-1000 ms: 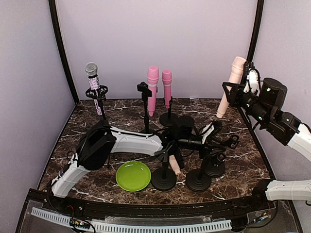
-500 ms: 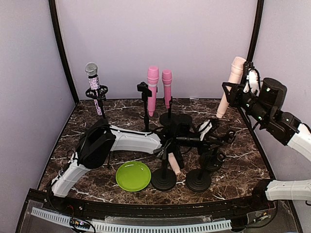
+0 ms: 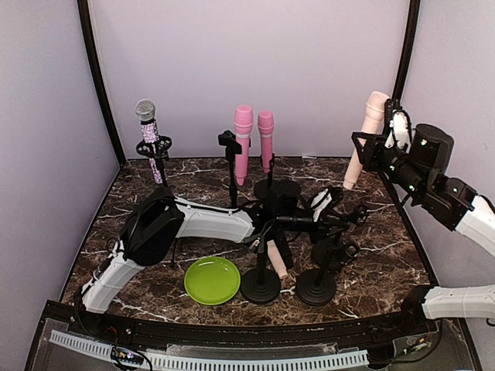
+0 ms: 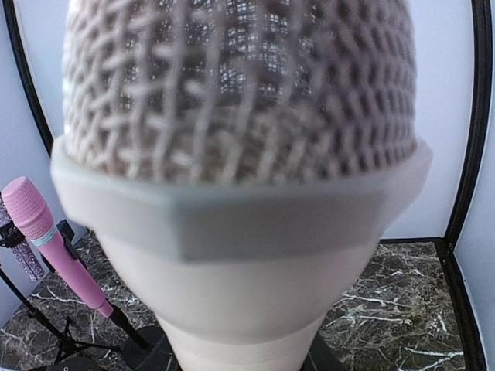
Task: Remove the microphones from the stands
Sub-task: Place the microphone stand at the center of the board.
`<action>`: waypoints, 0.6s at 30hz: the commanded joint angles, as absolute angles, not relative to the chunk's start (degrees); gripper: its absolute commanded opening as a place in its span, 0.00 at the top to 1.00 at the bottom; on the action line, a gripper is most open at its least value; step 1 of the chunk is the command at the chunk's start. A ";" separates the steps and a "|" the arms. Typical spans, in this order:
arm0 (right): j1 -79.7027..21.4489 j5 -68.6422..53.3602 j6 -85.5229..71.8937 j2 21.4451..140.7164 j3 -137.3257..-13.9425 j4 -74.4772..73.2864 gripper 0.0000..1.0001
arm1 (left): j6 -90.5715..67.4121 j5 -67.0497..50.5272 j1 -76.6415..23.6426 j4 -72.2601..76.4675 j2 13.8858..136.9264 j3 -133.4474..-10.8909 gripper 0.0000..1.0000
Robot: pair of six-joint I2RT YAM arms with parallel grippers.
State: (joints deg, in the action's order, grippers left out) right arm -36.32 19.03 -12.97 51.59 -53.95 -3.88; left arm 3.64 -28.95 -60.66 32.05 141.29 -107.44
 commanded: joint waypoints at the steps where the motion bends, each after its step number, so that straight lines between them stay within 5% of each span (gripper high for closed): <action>1: -36.21 18.22 -13.60 51.68 -54.23 -0.26 1.00 | 3.88 -30.26 -60.84 36.59 138.85 -107.52 0.91; 6: -36.21 18.02 -13.90 52.01 -54.20 -0.26 1.00 | 3.97 -29.90 -60.82 36.23 138.13 -107.32 0.64; 18: -36.21 17.83 -13.57 52.19 -55.19 -1.18 1.00 | 3.96 -23.61 -59.52 41.83 125.56 -96.34 0.35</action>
State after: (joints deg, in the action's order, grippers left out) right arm -36.32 18.41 -13.65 52.18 -53.95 -3.88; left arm 4.51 -26.44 -60.40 35.46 136.55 -100.62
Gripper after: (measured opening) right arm 0.352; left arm 0.636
